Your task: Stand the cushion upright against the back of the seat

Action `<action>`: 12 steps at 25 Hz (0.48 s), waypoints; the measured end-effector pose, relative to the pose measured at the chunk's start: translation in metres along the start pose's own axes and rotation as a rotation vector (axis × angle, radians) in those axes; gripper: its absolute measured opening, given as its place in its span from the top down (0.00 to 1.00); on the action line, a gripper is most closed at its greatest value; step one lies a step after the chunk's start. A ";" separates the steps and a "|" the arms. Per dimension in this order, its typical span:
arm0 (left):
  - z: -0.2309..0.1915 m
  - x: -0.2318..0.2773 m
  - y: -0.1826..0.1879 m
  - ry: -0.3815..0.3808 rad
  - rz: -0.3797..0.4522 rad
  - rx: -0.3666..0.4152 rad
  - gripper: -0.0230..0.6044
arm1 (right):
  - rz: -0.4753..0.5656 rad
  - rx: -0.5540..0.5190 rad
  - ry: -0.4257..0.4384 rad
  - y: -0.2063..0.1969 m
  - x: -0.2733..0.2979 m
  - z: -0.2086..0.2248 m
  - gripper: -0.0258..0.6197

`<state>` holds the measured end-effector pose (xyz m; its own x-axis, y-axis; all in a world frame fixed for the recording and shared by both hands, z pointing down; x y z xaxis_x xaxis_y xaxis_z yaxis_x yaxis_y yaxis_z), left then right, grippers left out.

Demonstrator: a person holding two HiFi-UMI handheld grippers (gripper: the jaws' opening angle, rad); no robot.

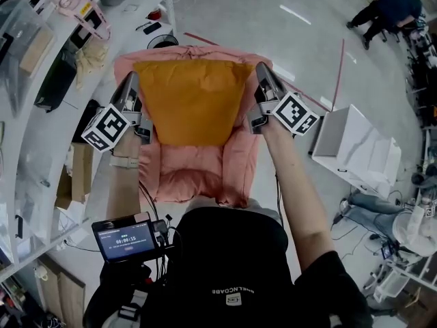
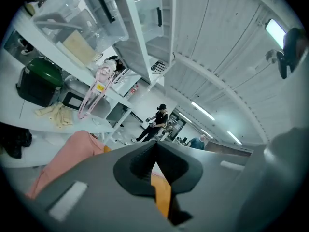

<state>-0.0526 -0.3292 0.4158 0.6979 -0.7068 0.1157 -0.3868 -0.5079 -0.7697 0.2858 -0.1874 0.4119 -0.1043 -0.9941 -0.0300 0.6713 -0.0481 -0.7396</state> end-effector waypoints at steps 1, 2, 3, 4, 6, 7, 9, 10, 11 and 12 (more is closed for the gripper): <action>0.013 -0.006 -0.002 -0.014 0.001 0.030 0.95 | -0.004 -0.016 0.019 0.003 -0.005 -0.007 0.95; 0.027 -0.013 -0.003 -0.029 0.005 0.065 0.95 | -0.008 -0.032 0.035 0.005 -0.012 -0.014 0.95; 0.040 -0.020 -0.005 -0.044 0.006 0.096 0.95 | -0.010 -0.048 0.049 0.007 -0.019 -0.021 0.95; 0.053 -0.026 -0.008 -0.058 0.003 0.121 0.95 | -0.012 -0.061 0.060 0.008 -0.026 -0.027 0.95; 0.072 -0.035 -0.016 -0.079 -0.012 0.155 0.95 | -0.015 -0.085 0.080 0.010 -0.036 -0.036 0.95; 0.080 -0.038 -0.020 -0.088 -0.020 0.170 0.95 | -0.018 -0.090 0.091 0.009 -0.038 -0.040 0.95; 0.092 -0.044 -0.027 -0.099 -0.035 0.206 0.95 | -0.028 -0.081 0.121 0.004 -0.041 -0.048 0.95; 0.097 -0.047 -0.030 -0.100 -0.042 0.227 0.95 | -0.034 -0.075 0.138 0.002 -0.043 -0.053 0.95; 0.102 -0.051 -0.034 -0.099 -0.049 0.247 0.95 | -0.039 -0.071 0.156 0.000 -0.047 -0.059 0.95; 0.106 -0.055 -0.038 -0.099 -0.056 0.261 0.95 | -0.046 -0.068 0.176 -0.002 -0.051 -0.066 0.96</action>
<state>-0.0126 -0.2187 0.3715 0.7740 -0.6234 0.1103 -0.1871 -0.3917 -0.9008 0.2415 -0.1307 0.3707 -0.2644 -0.9584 -0.1075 0.6122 -0.0807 -0.7866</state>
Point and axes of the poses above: the fingertips, and each gripper's own axes: x forward along the fingers, z to its right, y out of its top, the point moved 4 cm from there along -x, backward along the fingers, and after that the axes turned 5 degrees about y, right-handed, at the moved point
